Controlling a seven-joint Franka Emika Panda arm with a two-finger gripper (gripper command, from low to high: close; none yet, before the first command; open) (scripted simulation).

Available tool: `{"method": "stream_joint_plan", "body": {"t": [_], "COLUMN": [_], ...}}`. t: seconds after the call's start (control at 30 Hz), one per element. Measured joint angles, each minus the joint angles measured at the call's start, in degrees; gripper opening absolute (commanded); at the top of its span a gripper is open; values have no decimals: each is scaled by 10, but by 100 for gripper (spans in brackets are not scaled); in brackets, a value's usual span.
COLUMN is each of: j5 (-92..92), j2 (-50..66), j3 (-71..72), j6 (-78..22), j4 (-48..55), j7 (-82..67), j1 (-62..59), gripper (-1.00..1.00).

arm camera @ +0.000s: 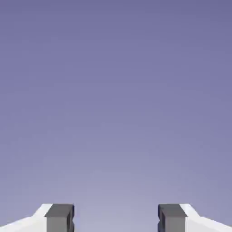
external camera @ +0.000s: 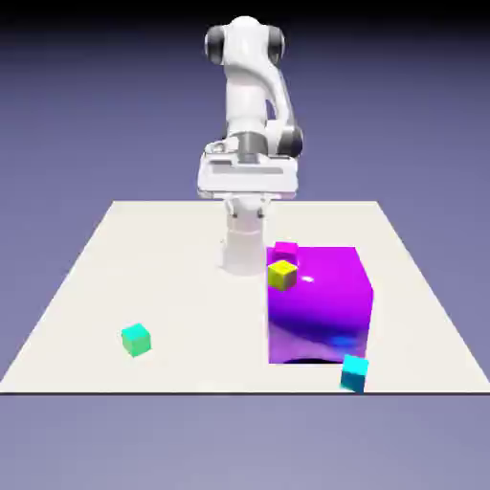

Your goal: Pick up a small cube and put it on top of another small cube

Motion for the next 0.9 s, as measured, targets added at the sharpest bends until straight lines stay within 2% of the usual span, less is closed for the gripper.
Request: {"method": "stream_joint_plan", "body": {"t": [0.73,0.9], "j5": [91,130], "j2": [455,538], "j3": [-140,-98], "j6": [-200,-133], "j4": [202,218], "j7": [126,96], "j1": [-174,-207], "gripper": [0,0]}}
